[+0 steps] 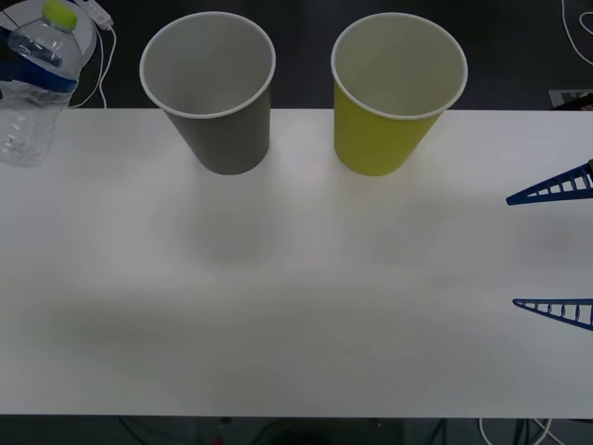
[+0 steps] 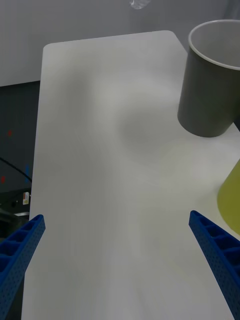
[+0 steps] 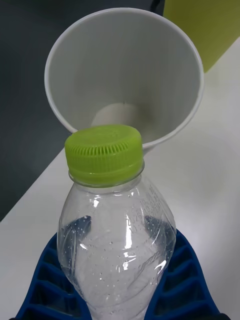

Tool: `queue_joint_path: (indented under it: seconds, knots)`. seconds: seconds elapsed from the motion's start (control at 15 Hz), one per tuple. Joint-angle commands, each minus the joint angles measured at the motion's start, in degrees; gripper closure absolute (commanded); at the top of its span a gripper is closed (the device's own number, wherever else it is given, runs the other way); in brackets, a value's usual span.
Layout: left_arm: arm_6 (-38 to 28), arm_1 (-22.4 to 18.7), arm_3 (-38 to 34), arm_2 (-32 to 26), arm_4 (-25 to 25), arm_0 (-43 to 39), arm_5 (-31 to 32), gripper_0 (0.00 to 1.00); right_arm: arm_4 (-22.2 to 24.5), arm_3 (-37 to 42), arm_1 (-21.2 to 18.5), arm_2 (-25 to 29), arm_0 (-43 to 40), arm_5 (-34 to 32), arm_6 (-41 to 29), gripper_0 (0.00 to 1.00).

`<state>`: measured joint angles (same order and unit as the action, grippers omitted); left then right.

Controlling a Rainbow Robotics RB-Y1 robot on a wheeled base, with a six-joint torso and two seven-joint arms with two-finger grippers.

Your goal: Put the can into the green bin and the plastic bottle into the gray bin

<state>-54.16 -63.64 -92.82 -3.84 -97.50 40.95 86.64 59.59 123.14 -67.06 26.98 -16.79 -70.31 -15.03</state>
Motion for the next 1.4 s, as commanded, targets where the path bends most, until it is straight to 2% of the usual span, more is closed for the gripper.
queue_joint_path:
  seconds: [0.07, 0.4, 0.6, 0.73, 0.93, 1.13, 1.4]
  knots:
    - [-0.16, 0.09, 4.4, 4.98, -0.67, 7.04, 1.87, 1.0, 0.0, 0.0, 0.0, 0.0, 0.0, 0.0, 0.0, 0.0]
    - [0.1, 0.62, 13.63, 15.7, -1.2, 19.7, 1.87, 1.0, 0.0, 0.0, 0.0, 0.0, 0.0, 0.0, 0.0, 0.0]
    - [0.37, 2.9, 18.46, 18.95, -1.64, 25.06, 1.87, 1.0, 0.0, 0.0, 0.0, 0.0, 0.0, 0.0, 0.0, 0.0]
    - [0.54, 5.19, 21.1, 19.31, -3.31, 27.87, 3.01, 1.0, 0.0, 0.0, 0.0, 0.0, 0.0, 0.0, 0.0, 0.0]
    - [0.54, 8.79, 21.45, 19.39, -9.29, 31.21, 3.36, 1.0, 0.0, 0.0, 0.0, 0.0, 0.0, 0.0, 0.0, 0.0]
    - [0.01, 12.13, 21.54, 19.31, -13.07, 32.7, 3.36, 1.0, 0.0, 0.0, 0.0, 0.0, 0.0, 0.0, 0.0, 0.0]
    - [0.63, 15.65, 26.9, 19.39, -13.24, 35.69, 3.36, 1.0, 0.0, 0.0, 0.0, 0.0, 0.0, 0.0, 0.0, 0.0]
